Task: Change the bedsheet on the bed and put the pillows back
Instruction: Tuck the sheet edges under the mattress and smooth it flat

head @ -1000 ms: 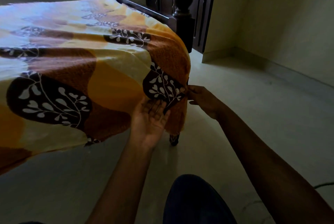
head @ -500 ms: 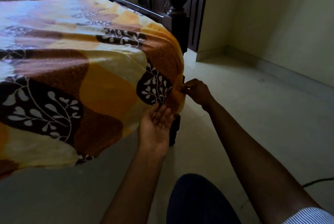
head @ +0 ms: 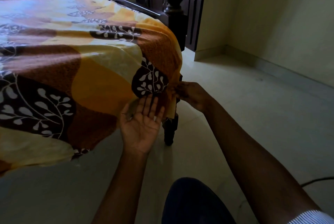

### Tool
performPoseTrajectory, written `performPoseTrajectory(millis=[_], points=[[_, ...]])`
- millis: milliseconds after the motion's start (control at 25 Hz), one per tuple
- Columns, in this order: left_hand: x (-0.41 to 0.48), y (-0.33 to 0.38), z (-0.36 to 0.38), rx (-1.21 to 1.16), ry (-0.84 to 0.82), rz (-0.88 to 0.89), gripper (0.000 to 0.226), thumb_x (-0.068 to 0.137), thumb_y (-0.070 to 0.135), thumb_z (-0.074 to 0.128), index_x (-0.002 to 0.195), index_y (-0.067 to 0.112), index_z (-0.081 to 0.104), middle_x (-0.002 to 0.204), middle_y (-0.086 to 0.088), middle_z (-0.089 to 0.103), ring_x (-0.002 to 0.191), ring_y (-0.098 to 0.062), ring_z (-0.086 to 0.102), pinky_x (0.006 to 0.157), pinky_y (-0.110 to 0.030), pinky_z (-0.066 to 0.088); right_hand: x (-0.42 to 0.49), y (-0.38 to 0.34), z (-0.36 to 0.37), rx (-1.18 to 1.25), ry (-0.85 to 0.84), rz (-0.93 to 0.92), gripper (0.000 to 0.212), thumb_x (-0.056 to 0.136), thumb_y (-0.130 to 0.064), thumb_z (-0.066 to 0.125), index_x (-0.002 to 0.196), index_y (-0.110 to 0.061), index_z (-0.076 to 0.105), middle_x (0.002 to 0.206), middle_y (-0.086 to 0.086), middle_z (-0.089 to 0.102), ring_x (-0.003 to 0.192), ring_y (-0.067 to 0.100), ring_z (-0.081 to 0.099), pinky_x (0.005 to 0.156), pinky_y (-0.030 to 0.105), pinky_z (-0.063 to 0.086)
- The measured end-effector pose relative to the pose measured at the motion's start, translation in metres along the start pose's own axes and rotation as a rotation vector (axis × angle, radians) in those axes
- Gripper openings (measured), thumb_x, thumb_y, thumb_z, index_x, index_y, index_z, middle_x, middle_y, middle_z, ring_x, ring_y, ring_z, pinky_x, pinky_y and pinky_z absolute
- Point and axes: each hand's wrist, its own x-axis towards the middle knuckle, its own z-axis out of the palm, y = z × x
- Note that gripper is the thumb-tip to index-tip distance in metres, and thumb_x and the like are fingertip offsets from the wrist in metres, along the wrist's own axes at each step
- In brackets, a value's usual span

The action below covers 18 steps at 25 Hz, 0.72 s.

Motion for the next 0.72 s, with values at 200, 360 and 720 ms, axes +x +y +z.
performPoseTrajectory(millis=[200, 360, 720], points=[[0.002, 0.002, 0.000, -0.006, -0.119, 0.009, 0.094, 0.044, 0.032, 0.085, 0.128, 0.006, 0.050, 0.132, -0.012, 0.056, 0.125, -0.027, 0.050, 0.105, -0.052, 0.035, -0.009, 0.005, 0.011, 0.727, -0.197, 0.068, 0.037, 0.083, -0.017, 0.045, 0.114, 0.001, 0.054, 0.117, 0.018, 0.057, 0.106, 0.027, 0.057, 0.094, 0.034, 0.048], [0.005, 0.006, -0.002, 0.014, -0.070, 0.001, 0.096, 0.040, 0.031, 0.087, 0.125, 0.004, 0.051, 0.130, -0.013, 0.057, 0.127, -0.027, 0.047, 0.107, -0.050, 0.032, -0.001, -0.006, 0.043, 0.801, -0.101, 0.054, 0.025, 0.085, -0.026, 0.053, 0.099, -0.006, 0.057, 0.098, 0.010, 0.056, 0.092, 0.023, 0.055, 0.090, 0.032, 0.046], [0.002, 0.004, -0.007, 0.077, 0.025, -0.009, 0.090, 0.043, 0.032, 0.084, 0.124, 0.007, 0.053, 0.128, -0.009, 0.060, 0.125, -0.026, 0.050, 0.098, -0.048, 0.041, -0.033, 0.055, 0.012, 0.637, 0.280, 0.165, 0.025, 0.088, -0.024, 0.062, 0.111, -0.015, 0.054, 0.125, 0.012, 0.051, 0.106, 0.028, 0.055, 0.086, 0.039, 0.048]])
